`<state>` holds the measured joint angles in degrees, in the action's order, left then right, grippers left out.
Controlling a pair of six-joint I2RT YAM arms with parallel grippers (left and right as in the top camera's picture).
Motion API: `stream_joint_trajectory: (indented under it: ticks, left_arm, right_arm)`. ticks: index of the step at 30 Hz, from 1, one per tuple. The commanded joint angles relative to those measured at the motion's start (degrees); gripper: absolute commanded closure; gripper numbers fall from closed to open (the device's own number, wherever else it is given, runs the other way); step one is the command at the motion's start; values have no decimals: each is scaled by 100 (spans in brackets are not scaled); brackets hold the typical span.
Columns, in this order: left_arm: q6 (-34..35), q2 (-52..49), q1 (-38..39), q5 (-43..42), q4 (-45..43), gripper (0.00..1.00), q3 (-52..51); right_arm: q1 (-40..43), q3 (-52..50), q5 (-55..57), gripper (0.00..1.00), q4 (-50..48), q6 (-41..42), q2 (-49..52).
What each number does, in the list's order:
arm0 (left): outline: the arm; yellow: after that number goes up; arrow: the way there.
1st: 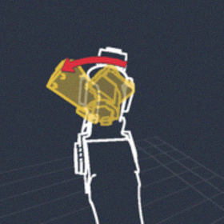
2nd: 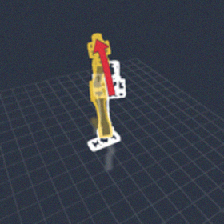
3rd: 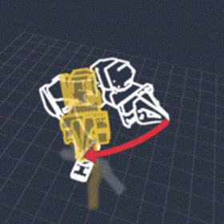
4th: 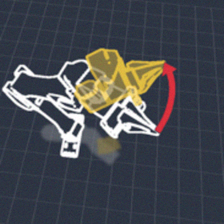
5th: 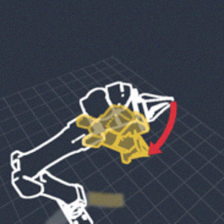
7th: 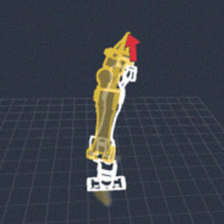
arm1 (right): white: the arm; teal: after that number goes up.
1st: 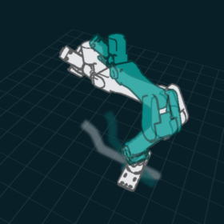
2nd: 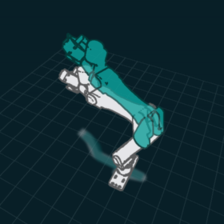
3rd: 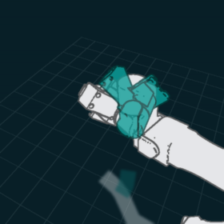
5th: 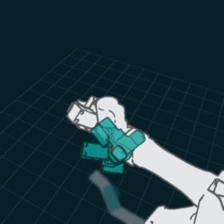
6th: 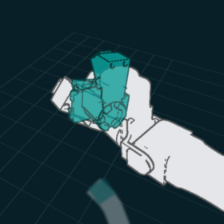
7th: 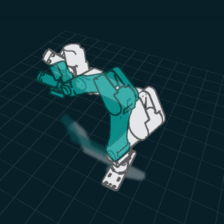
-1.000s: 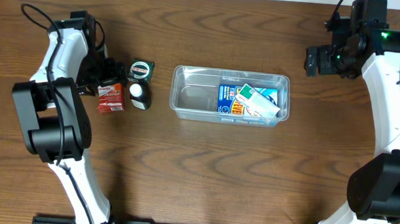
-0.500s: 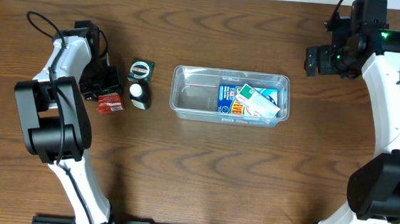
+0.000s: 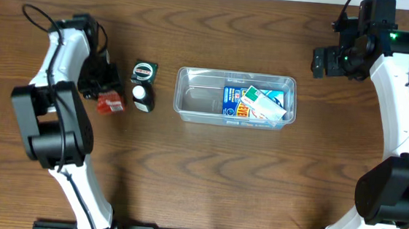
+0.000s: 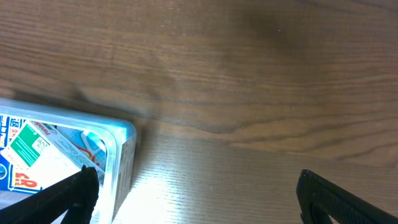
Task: Pack container
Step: 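Carry the red box over the container and lower it inside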
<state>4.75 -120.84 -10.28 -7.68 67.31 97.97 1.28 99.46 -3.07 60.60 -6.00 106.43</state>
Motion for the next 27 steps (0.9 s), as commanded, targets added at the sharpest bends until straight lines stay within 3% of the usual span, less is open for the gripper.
stream_joint_trajectory:
  ticks: [1,7,12,22,27]
  left_arm:
    - [72,833,50,-205,334,52,649]
    - [321,1926,535,-529,490,53,863]
    - [717,2358,1508,-518,225,53,863]
    - [1947,1803,3449,612,-282,52,828]
    - [2111,1268,4011,866,-387,52,828]
  right_arm:
    - [26,13,7,1,9,81,-28]
    - [26,13,7,1,9,81,-28]
    - [26,13,7,1,9,81,-28]
    - [26,13,7,1,9,81,-28]
    - [26,13,7,1,9,81,-28]
